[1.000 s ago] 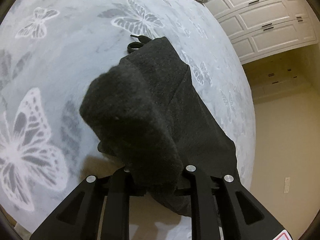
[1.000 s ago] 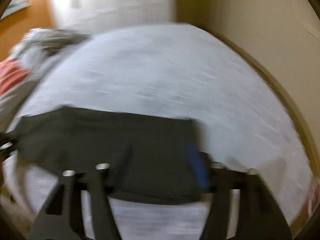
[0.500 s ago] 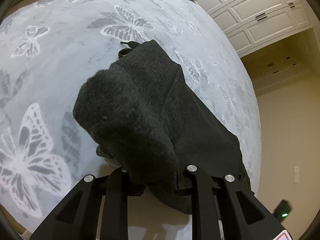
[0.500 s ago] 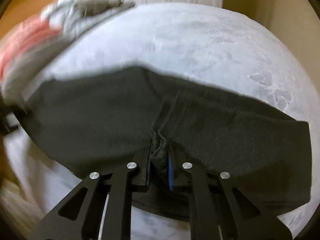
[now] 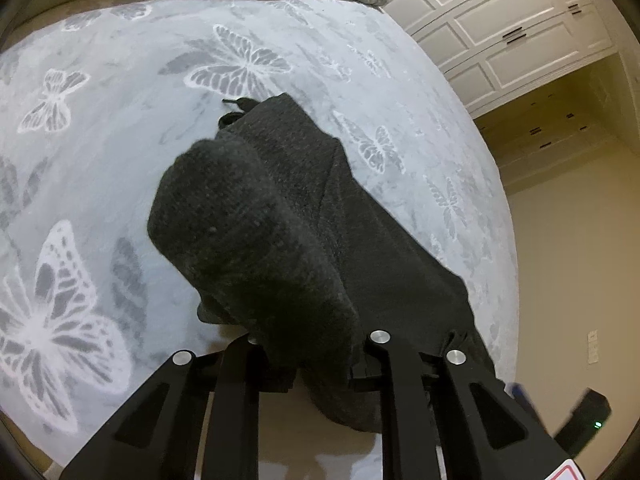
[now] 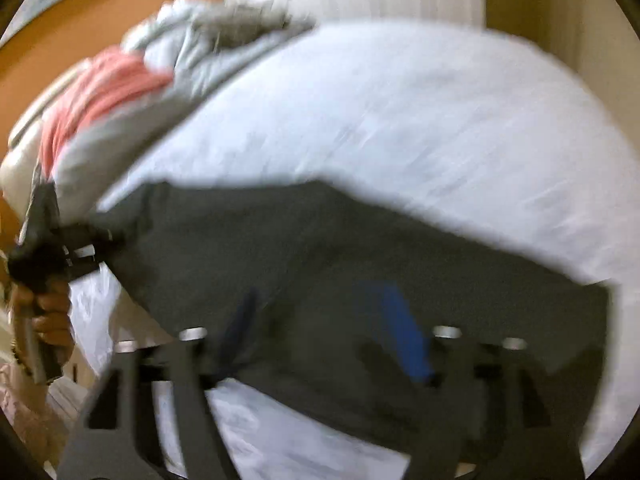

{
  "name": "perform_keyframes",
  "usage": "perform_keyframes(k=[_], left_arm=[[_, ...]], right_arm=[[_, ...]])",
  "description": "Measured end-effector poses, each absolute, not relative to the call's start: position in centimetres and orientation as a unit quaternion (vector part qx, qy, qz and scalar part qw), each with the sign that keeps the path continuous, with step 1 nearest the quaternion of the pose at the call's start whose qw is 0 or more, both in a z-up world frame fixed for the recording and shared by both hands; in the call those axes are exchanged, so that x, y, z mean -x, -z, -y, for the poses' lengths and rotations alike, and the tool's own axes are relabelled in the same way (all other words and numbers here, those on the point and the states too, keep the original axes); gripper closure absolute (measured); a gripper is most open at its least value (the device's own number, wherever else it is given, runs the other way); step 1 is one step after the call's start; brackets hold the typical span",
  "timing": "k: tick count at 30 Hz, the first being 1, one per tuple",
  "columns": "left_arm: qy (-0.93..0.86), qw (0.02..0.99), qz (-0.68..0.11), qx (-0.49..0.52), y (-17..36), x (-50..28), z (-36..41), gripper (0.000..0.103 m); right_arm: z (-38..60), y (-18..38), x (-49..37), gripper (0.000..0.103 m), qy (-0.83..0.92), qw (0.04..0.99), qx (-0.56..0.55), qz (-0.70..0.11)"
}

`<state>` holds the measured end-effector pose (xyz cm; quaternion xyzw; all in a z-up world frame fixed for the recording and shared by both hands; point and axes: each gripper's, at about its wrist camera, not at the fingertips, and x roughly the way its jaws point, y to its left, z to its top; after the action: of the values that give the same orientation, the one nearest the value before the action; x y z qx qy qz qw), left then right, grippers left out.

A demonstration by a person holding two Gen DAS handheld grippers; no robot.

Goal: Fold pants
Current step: 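Fold the held edge over the bundle with the left gripper while the right gripper lifts the pants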

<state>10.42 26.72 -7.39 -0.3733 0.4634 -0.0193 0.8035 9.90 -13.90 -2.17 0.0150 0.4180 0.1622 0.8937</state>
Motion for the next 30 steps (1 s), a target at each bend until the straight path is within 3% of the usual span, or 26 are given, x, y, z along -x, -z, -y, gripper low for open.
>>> perform_keyframes(k=[2,5,8,10,11,13,19,30], left_arm=[[0.018,0.81,-0.452,0.373,6.4,-10.4,-26.1,0.092],[0.028,0.835,-0.422,0.352,3.5,-10.0,-23.9,0.093],[0.099,0.871,-0.37,0.308,-2.0,-8.5,-18.7,0.093],[0.161,0.886,-0.345,0.265,-5.2,-7.0,-13.8,0.091],[0.195,0.888,-0.342,0.237,-6.0,-6.3,-10.7,0.082],[0.263,0.877,-0.356,0.185,-5.6,-5.6,-5.4,0.007],[0.233,0.904,-0.358,0.031,-2.6,-3.9,0.2,0.007],[0.122,0.906,-0.384,0.127,-1.4,-6.4,-9.4,0.007]], right_arm=[[17.6,0.1,-9.2,0.017,-0.12,0.91,0.002,-0.397],[23.1,-0.7,-8.1,0.017,-0.048,0.926,0.012,-0.373],[28.1,0.5,-6.4,0.017,-0.012,0.937,-0.054,-0.345],[30.1,1.6,-6.7,0.017,0.003,0.919,-0.097,-0.383],[30.6,1.7,-7.0,0.017,-0.016,0.913,-0.116,-0.391],[30.7,1.5,-7.2,0.017,-0.037,0.912,-0.122,-0.389],[29.8,1.9,-7.1,0.017,-0.054,0.906,-0.128,-0.4],[26.5,7.2,-10.9,0.016,-0.115,0.846,-0.181,-0.489]])
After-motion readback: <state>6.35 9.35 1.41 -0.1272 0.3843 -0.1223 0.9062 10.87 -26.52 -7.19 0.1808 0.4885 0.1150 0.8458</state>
